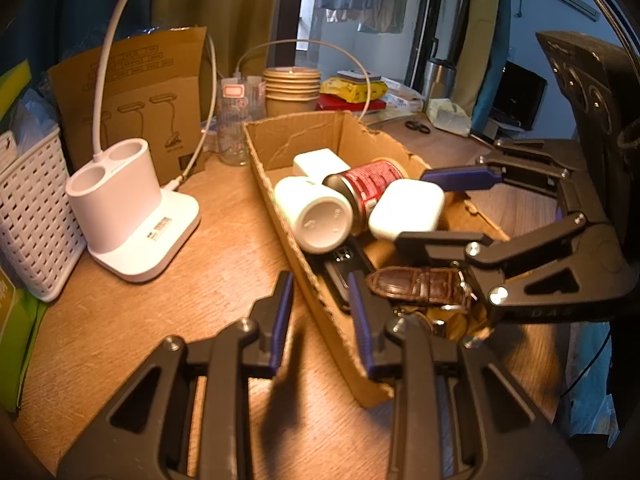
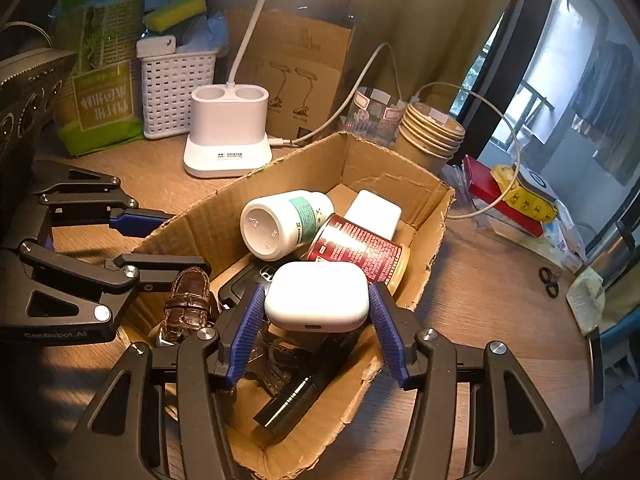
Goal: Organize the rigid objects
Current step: 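Lower the earbud case into the box and open the right gripper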
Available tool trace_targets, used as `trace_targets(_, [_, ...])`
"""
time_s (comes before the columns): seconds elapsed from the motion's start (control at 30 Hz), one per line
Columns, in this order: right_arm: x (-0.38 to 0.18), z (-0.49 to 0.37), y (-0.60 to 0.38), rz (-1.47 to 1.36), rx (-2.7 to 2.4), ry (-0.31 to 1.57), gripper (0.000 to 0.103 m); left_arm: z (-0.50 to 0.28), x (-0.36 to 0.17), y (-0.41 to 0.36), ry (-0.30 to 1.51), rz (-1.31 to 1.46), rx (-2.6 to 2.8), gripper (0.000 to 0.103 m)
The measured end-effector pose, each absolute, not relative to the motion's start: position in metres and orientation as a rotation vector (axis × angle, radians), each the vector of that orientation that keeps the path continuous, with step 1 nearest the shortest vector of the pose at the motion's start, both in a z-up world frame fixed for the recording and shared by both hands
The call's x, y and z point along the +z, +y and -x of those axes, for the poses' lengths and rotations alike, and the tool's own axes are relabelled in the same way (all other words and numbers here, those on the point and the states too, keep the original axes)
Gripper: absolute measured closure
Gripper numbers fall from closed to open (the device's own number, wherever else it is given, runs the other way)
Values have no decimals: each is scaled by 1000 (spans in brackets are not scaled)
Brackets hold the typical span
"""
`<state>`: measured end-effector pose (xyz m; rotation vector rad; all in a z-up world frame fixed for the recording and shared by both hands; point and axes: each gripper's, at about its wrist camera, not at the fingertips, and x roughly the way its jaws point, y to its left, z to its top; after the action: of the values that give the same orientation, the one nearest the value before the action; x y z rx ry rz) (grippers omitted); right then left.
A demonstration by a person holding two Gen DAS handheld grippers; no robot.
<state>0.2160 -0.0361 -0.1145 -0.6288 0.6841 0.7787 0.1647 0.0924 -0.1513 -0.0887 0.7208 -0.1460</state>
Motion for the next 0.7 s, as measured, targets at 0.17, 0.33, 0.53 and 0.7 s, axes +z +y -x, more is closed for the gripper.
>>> trace_targets(0.17, [-116, -216, -35, 652, 774, 694, 46, -164, -151, 91, 721, 89, -146, 73])
trace_targets(0.33, [-117, -220, -35, 647, 781, 713, 46, -164, -151, 92, 721, 88, -146, 73])
trace_targets(0.53, [-116, -222, -36, 633, 792, 721, 46, -164, -151, 91, 717, 86, -141, 73])
trace_targets(0.7, [-112, -220, -37, 611, 803, 716, 46, -164, -151, 92, 717, 87, -141, 73])
